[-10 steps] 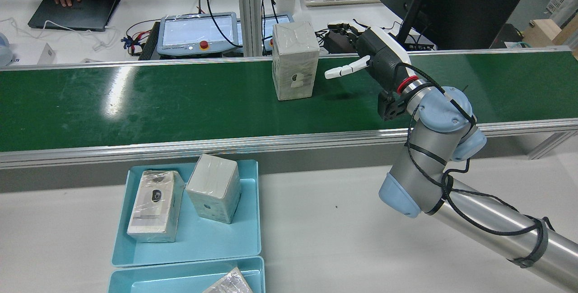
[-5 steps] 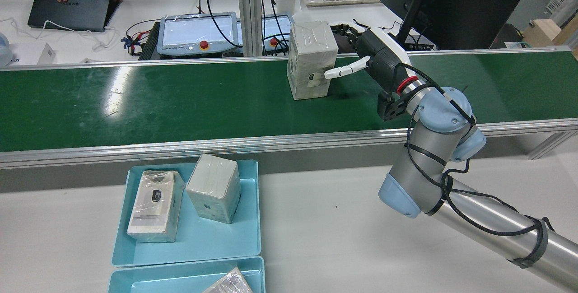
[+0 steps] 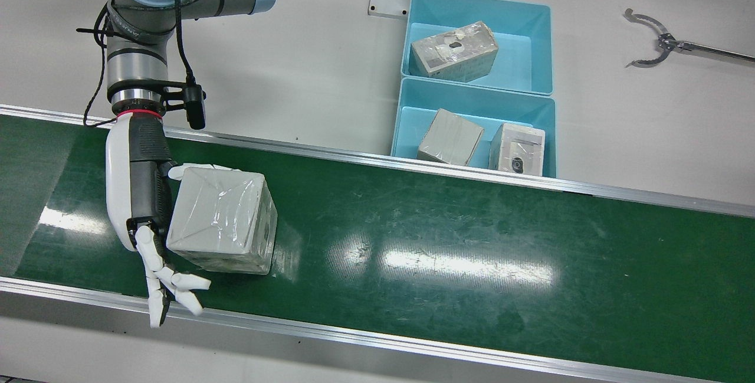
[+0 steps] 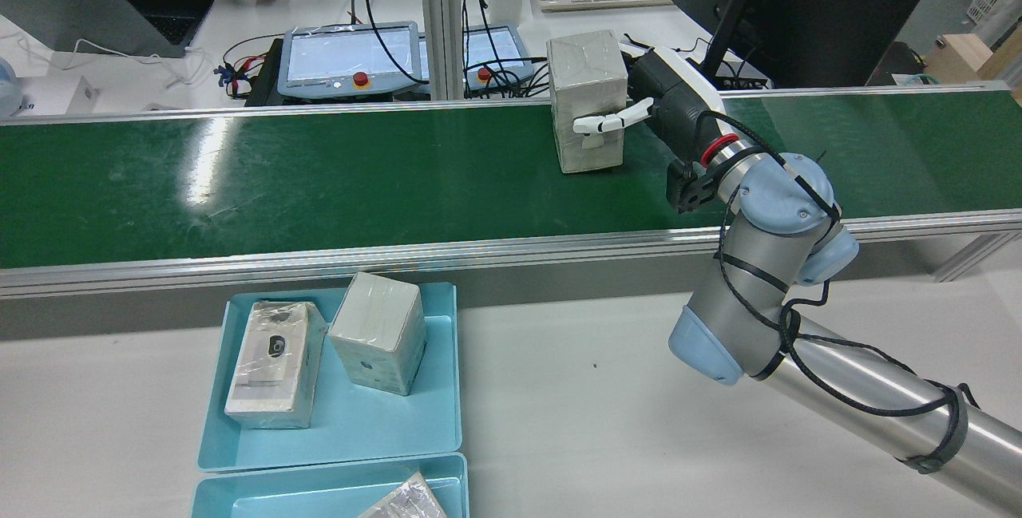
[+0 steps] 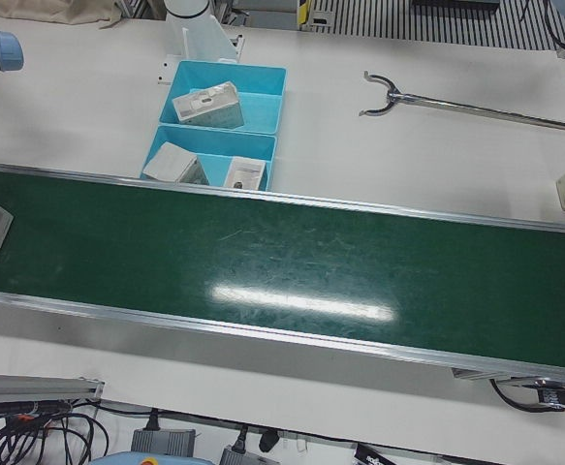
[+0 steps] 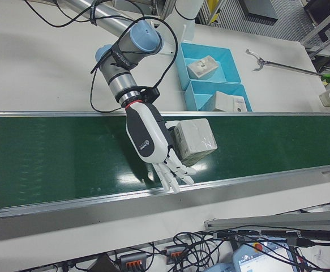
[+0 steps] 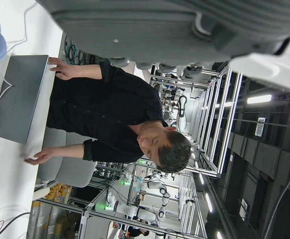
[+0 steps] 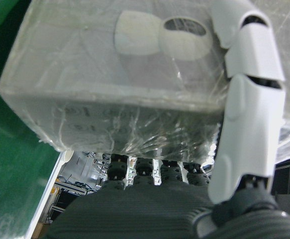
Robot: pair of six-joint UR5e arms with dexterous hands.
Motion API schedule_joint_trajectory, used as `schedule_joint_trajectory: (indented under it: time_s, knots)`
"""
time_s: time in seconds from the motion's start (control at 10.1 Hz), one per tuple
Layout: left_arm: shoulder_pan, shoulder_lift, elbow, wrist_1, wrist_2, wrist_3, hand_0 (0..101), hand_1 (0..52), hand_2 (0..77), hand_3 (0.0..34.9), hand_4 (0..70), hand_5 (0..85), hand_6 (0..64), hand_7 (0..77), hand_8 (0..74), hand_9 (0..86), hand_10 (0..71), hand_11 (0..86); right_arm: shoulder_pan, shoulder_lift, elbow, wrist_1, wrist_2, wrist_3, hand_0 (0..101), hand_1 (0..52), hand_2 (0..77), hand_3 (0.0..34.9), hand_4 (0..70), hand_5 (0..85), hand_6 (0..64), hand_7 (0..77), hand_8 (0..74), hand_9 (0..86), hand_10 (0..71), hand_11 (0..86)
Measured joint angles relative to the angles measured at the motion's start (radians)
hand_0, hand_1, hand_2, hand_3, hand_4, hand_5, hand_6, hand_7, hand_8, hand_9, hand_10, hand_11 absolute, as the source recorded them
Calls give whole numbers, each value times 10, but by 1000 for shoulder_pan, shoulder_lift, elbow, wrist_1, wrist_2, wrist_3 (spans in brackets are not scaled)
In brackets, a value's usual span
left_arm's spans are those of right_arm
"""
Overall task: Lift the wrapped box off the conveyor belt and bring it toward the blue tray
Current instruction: 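Close the right hand fingers around the wrapped white box on the belt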
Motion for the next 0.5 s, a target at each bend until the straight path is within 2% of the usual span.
schedule_joint_trajectory:
  time_s: [0.1, 0.2, 0.3, 0.4, 0.5]
  knots:
    - [0, 0, 0, 0, 0, 0, 0, 0, 11, 0, 0, 11, 0, 5, 5, 0, 5, 5, 1, 0, 0, 0, 6, 1, 479, 120, 218, 1, 175, 404, 175, 169, 109, 49, 114, 125]
    - [0, 0, 0, 0, 0, 0, 0, 0, 11, 0, 0, 5, 0, 5, 5, 0, 5, 5, 4, 0, 4, 0, 10, 2, 464, 33, 256, 0, 196, 513, 316, 327, 213, 147, 164, 240]
    - [0, 0, 0, 0, 0, 0, 0, 0, 5, 0, 0, 11, 0, 5, 5, 0, 5, 5, 9, 0, 18, 0, 13, 3, 464, 33, 256, 0, 196, 513, 316, 327, 213, 147, 164, 240]
    - [0, 0, 0, 0, 0, 0, 0, 0, 5, 0, 0, 11, 0, 5, 5, 0, 0, 5, 14, -2, 44, 0, 18, 2, 458, 16, 256, 0, 207, 556, 355, 360, 387, 322, 267, 415]
    - [0, 0, 0, 0, 0, 0, 0, 0, 5, 0, 0, 11, 0, 5, 5, 0, 0, 5, 16, -3, 76, 0, 22, -2, 465, 5, 278, 0, 207, 611, 393, 382, 491, 415, 305, 436]
